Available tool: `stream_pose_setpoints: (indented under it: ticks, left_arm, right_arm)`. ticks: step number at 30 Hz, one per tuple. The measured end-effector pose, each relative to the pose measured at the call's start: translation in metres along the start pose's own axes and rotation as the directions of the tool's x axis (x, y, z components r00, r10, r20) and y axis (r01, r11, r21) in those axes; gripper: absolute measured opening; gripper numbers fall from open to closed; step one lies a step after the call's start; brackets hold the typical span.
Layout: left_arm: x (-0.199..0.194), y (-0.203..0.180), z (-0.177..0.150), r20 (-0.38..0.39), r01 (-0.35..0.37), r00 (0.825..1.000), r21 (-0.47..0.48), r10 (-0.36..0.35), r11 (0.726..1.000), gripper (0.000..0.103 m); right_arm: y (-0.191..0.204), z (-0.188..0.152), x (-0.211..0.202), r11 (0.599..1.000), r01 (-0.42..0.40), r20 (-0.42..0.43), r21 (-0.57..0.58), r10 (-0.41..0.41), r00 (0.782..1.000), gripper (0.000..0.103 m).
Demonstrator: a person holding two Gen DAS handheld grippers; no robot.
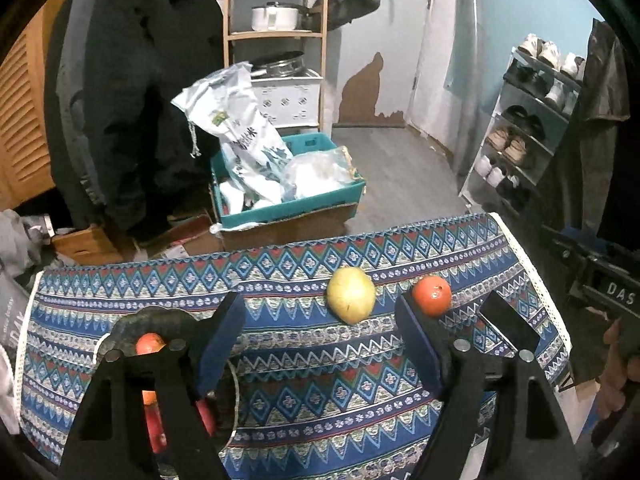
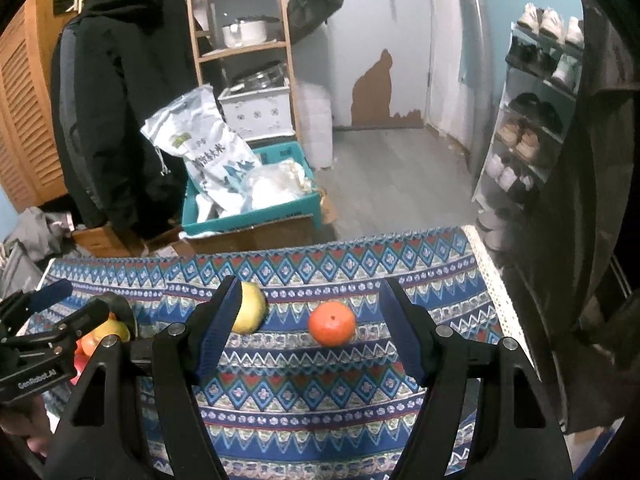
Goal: Organize fruits
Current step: 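Close the left tool on the yellow fruit while the right tool closes on the tangerine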
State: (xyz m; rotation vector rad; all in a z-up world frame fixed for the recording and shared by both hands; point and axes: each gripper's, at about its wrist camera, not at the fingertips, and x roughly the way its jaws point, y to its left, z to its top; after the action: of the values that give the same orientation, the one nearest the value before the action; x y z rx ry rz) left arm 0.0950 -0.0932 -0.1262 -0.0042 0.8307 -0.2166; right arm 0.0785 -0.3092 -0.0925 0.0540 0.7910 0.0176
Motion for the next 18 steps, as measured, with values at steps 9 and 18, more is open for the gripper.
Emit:
stream_pose_setpoints:
  ticks: [9, 18]
  left_arm:
    - [0.048, -0.007, 0.008, -0.064, 0.015, 0.998, -0.008, -0.015, 1.000, 0.080]
    - [0.104, -0.010, 0.011, -0.158, 0.020, 0.987, -0.051, -0.028, 0.998, 0.080]
  right_arm:
    - [-0.013, 0.002, 0.050, 1.000, 0.005, -0.092, 0.004, -0.004, 0.996, 0.072]
    - [-0.019, -0.005, 0.108, 1.000, -0.005, -0.215, -0.001, 0.005, 0.977, 0.072]
